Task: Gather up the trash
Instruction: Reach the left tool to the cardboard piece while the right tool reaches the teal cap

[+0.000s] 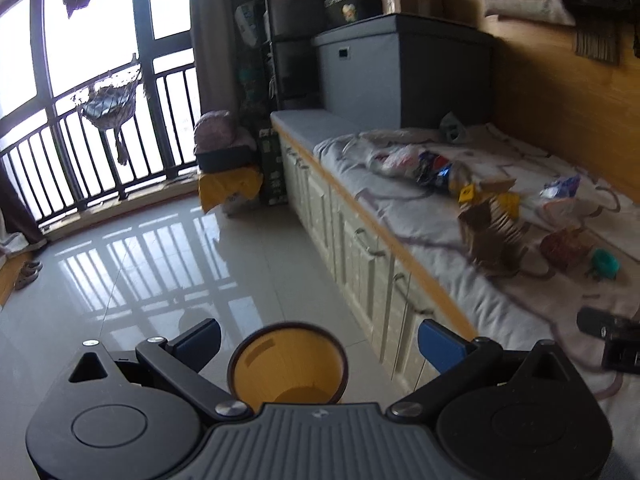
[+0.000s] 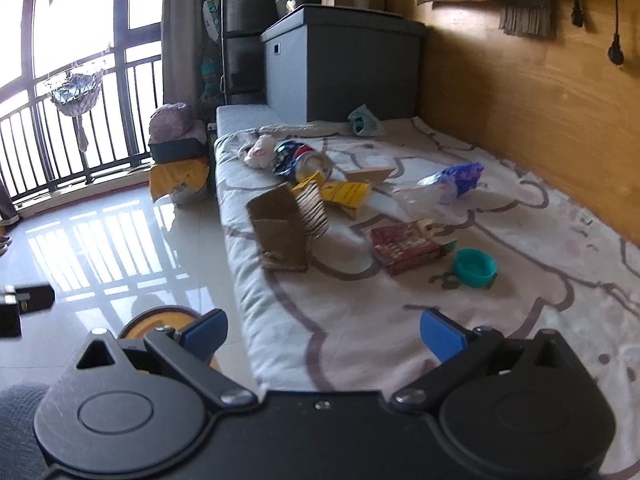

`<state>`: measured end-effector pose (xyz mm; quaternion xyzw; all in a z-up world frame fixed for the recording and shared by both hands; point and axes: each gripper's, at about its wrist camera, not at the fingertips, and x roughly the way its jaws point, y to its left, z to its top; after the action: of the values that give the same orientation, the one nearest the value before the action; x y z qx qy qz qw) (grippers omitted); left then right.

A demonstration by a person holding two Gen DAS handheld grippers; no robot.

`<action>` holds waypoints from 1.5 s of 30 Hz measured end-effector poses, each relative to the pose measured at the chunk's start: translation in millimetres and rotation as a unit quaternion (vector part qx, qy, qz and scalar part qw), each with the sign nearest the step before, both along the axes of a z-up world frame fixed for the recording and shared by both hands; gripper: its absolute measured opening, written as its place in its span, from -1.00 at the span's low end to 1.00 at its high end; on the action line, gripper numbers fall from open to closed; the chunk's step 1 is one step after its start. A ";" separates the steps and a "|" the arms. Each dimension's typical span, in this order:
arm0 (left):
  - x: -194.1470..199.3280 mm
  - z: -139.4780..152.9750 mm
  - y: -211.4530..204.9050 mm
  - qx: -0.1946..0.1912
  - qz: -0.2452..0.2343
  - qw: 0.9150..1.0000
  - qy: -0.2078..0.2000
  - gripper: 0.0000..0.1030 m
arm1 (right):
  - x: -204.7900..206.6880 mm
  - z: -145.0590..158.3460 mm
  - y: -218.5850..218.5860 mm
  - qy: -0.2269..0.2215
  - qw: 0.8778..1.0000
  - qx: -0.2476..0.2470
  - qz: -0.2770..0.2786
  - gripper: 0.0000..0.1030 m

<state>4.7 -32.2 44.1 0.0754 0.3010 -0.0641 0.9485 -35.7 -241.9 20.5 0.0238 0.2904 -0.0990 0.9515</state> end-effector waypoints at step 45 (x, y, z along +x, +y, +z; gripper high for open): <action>135.2 -97.4 -193.0 -0.005 -0.057 0.998 0.031 1.00 | 49.9 -35.3 -161.0 0.011 1.000 0.003 -0.028 1.00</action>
<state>139.9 -225.1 -53.3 0.0854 0.3251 -0.1220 0.9339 14.2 -402.9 -14.7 0.0340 0.3000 -0.1250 0.9451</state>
